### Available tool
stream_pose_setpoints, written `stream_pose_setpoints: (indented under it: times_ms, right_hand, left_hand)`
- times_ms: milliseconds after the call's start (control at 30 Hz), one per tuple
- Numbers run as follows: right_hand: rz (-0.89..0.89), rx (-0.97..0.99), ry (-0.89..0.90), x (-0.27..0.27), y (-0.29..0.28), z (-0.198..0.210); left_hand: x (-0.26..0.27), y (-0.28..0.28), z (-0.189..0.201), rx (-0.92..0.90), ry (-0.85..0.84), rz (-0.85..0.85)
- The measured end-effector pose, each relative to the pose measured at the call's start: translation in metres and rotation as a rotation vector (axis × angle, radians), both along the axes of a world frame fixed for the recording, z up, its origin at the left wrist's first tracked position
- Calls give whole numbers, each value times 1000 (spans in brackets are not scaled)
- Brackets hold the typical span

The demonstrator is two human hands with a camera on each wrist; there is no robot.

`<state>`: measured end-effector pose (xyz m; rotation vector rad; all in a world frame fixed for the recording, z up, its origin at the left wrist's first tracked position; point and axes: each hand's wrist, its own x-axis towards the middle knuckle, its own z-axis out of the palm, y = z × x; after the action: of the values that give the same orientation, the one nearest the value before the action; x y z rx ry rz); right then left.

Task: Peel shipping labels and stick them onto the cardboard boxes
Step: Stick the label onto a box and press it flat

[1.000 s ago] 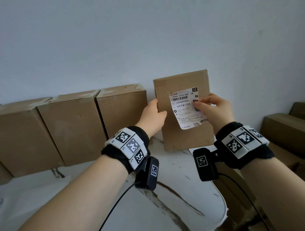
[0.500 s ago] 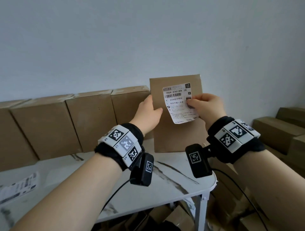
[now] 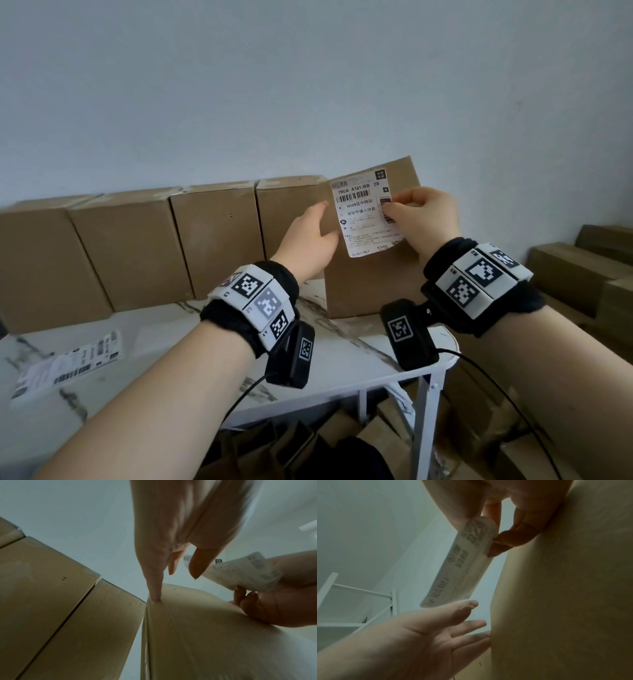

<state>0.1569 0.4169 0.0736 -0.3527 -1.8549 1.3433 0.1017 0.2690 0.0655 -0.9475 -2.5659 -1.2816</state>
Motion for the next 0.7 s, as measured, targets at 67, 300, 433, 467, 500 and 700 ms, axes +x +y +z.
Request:
stream_pose_setpoints:
  times_ms: [67,300,433,467,500,700]
  right_hand:
    - [22,-24,-10,-1,-5,-2]
    - [216,-194,-34,-19,-41,-25]
    - [288,-245,-35,-33,-61,-28]
    - [299,-249,-34,-35,-64,-29]
    - [305,-250,-29,-36,-65,-30]
    - [318,-223,-29,-35,-63,-36]
  left_hand:
    - [2,-7,2,-21,38,8]
    - [4,-53,-4,-178,119,140]
    - [0,-76,-16,-252,102,274]
    - [-1,-80,-19,-265,97,287]
    - [-3,-83,-22,-275,84,294]
    - [1,-85,-35,-266,-48,237]
